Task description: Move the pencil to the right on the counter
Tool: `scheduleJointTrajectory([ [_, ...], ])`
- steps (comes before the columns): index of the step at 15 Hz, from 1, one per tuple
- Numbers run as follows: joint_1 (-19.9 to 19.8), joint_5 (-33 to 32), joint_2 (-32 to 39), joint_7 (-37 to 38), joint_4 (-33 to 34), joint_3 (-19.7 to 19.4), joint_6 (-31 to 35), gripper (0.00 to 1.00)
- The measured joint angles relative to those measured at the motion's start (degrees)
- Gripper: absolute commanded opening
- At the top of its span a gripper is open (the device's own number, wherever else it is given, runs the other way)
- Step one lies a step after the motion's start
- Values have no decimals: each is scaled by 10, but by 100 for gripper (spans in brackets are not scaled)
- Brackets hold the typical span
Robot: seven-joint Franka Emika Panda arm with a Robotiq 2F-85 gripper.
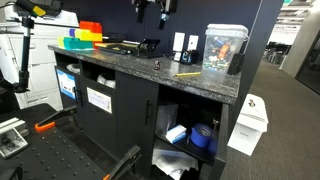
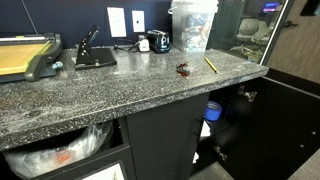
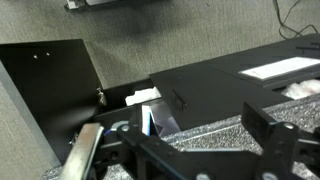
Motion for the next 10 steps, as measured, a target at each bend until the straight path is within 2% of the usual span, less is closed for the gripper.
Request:
scheduleJointTrajectory([
  [4,-20,0,119,28,137,0,1,100],
  [10,-27,0,305,78,330,3,4,100],
])
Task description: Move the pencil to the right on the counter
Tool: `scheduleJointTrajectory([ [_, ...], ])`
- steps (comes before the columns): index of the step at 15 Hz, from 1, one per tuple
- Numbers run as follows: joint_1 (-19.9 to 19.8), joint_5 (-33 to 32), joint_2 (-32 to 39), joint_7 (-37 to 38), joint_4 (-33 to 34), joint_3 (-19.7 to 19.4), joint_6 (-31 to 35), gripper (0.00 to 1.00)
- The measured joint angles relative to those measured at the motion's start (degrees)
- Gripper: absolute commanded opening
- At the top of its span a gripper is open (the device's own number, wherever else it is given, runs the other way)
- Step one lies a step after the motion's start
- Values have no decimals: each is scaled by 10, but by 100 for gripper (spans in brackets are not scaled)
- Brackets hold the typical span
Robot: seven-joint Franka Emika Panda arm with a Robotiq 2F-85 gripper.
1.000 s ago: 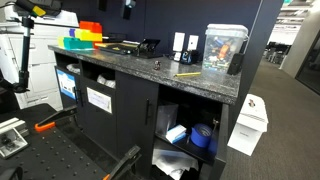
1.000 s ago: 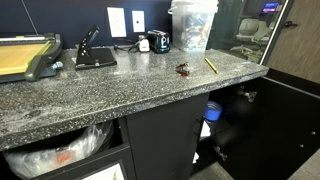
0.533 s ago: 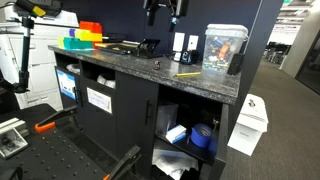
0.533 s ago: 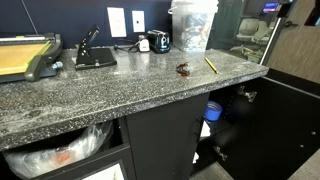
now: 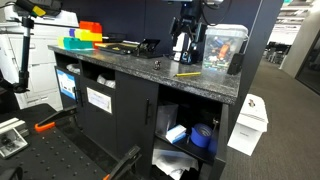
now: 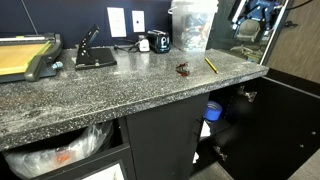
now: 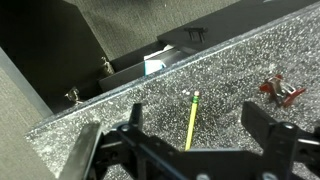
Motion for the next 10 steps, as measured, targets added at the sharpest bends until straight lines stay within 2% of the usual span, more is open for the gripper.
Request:
scheduleJointTrajectory([
  [5,3,-2,140,43,146,4,-3,100],
  [10,13,-8,246,83,281,4,-23,100],
])
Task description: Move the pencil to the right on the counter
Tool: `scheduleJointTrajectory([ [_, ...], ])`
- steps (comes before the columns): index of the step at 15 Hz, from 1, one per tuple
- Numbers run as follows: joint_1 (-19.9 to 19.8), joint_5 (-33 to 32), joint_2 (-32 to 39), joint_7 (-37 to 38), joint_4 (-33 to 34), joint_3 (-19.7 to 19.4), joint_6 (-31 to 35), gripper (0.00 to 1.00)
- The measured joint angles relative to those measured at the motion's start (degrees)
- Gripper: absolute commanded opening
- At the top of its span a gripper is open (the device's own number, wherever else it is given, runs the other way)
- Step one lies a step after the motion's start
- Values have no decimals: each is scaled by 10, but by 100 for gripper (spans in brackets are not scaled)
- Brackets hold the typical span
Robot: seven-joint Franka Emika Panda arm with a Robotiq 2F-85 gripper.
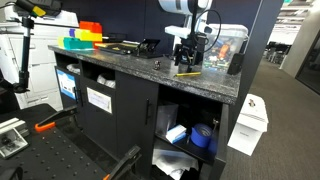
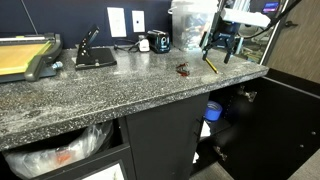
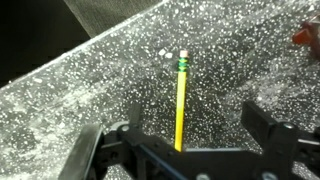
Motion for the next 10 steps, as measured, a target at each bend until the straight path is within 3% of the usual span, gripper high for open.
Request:
scheduleJointTrajectory([
  [6,7,-22,98,44,151,0,-66,99],
  [7,7,-26,113,49,174,0,-78,75],
  [9,7,-35,137,58,212,-1,-96,74],
  [10,7,-38,145,61,226,-1,-103,66],
])
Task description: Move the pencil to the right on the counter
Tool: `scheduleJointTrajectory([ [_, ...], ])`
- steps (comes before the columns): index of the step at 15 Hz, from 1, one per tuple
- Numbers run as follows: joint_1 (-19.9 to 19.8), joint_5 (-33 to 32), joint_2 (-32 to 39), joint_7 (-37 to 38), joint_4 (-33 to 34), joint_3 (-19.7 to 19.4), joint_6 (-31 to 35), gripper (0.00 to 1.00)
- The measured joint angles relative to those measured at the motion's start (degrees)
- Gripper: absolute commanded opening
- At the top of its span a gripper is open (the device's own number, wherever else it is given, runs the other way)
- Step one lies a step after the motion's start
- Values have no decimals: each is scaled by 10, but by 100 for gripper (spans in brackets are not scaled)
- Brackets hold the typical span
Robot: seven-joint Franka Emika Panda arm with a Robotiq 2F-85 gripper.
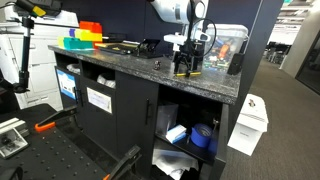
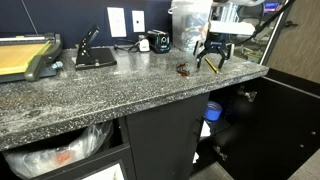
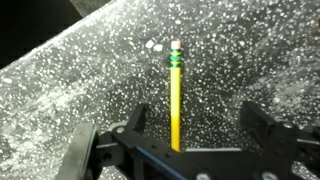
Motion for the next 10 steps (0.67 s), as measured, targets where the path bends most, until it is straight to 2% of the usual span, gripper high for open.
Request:
scheduleJointTrajectory([
  [7,0,-4,18,9,50,-3,-23,13],
  [9,-1,-5,18,11,52,-6,-25,1],
  [10,-1,-5,18,13,53,-7,-26,0],
])
